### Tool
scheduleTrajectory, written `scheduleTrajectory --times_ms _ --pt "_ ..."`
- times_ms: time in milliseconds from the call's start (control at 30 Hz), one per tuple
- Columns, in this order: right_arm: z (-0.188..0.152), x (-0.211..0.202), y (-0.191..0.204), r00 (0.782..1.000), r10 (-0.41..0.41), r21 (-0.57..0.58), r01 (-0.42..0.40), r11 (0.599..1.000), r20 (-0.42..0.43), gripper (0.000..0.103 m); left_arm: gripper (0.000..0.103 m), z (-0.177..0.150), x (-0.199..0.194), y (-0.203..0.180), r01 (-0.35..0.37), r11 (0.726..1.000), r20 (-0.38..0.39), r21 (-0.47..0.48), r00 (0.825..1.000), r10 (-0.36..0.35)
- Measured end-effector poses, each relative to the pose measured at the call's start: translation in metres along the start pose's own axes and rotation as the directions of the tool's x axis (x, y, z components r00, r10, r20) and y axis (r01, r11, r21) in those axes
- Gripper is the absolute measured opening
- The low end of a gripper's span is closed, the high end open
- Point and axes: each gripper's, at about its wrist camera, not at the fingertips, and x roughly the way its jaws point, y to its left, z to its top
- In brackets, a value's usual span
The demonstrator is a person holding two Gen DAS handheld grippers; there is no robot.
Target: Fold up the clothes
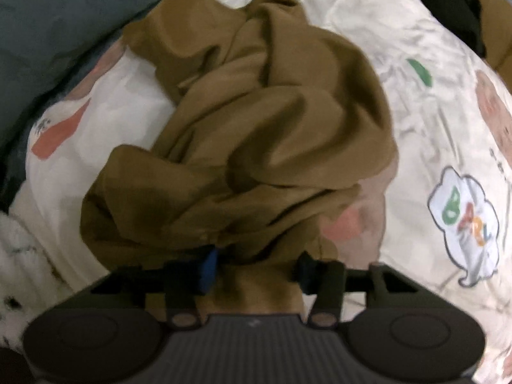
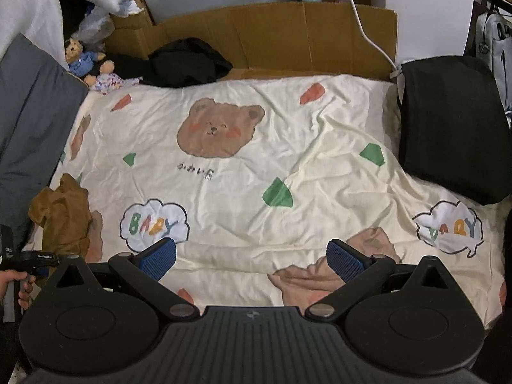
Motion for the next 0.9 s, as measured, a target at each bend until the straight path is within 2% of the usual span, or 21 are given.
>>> scheduleTrajectory --times_ms 33,100,167,300,400,600,700,900 --pt "0.0 0.001 -0.001 1.0 -0.001 0.002 0.001 1.0 -0.004 0.103 0.041 0.001 -0.001 0.001 0.002 1.0 -0.001 -0.002 1.0 -0.002" --pt "0.0 0.004 -0.002 1.0 -0.004 0.007 0.004 1.0 -0.011 0.103 0.029 0.003 -0.009 0.002 0.026 1.0 0.011 -0.009 1.0 -0.026" --pt "0.0 0.003 -0.002 1.0 -0.001 0.006 0.001 1.0 -0.007 0.103 0.024 0.005 -0.016 0.004 0.052 0.998 0.025 -0.021 0.998 -0.052" --pt "0.001 -0.003 0.001 1.0 0.009 -0.007 -0.009 1.0 0.011 0.103 0.019 0.005 -0.035 0.004 0.16 0.985 0.074 -0.065 0.985 -0.156" --pt "0.001 -0.012 0.002 0.999 0.018 -0.013 -0.018 1.0 0.032 0.103 0.018 0.005 -0.051 -0.007 0.192 0.981 0.104 -0.035 0.977 -0.188" --pt "-0.001 -0.031 -0.003 0.997 0.02 -0.005 -0.02 1.0 0.074 0.103 0.016 0.007 -0.081 -0.035 0.317 0.948 0.141 0.014 0.939 -0.315" --pt "-0.001 -0.037 -0.007 0.996 0.019 0.009 -0.02 1.0 0.086 0.103 0.016 0.01 -0.095 -0.051 0.373 0.926 0.157 0.052 0.913 -0.376" --pt "-0.002 -0.049 -0.015 0.992 0.032 0.039 -0.037 0.999 0.118 0.103 0.014 0.018 -0.129 -0.096 0.418 0.895 0.183 0.155 0.878 -0.442"
